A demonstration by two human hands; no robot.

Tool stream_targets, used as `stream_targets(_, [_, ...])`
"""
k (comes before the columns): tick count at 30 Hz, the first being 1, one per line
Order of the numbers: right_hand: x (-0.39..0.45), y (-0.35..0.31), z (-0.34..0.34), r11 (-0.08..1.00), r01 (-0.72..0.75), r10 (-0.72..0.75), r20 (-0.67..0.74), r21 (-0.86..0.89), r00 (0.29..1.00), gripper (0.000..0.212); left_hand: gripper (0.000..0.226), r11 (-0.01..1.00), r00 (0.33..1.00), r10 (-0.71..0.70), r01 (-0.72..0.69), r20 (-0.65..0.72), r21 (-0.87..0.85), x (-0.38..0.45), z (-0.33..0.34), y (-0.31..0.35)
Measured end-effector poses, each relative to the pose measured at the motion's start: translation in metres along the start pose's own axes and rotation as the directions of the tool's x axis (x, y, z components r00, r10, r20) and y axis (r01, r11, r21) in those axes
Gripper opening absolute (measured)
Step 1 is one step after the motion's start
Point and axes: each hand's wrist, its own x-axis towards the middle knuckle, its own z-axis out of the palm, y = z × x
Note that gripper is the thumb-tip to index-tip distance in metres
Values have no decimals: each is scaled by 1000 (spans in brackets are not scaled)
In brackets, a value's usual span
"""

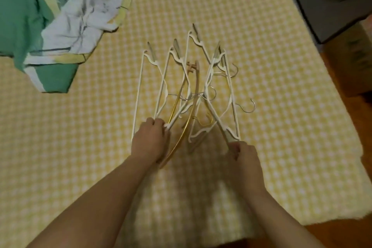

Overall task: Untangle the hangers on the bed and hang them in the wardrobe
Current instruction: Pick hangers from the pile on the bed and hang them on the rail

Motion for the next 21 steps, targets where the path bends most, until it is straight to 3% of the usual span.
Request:
stream_targets(3, [7,11,-4,987,87,-92,-26,-136,995,41,31,962,995,95,-83,-36,259,8,3,4])
stream_targets(6, [25,4,3,972,133,-136,-2,-192,991,61,25,939,960,198,-127,-199,321,2,-14,9])
stream_targets(9, [44,-14,15,981,37,-37,2,-189,999,53,14,932,905,260,-145,-337,331,-15,-38,10])
stream_targets(11, [50,-18,22,963,6,-16,-33,-268,999,42,9,952,907,221,-120,-358,283,-24,-50,2])
stream_targets(15, [53,-10,28,971,51,-83,-132,-235,988,22,18,957,942,150,-62,-301,283,-32,-56,-19])
stream_targets(19, [47,-6,24,975,145,-173,-160,-171,972,25,22,977,943,121,-58,-309,207,-32,-43,-24])
stream_targets(21, [43,-8,16,983,178,-183,-222,-43,958,25,19,988,933,112,-69,-343,136,-31,-39,-17])
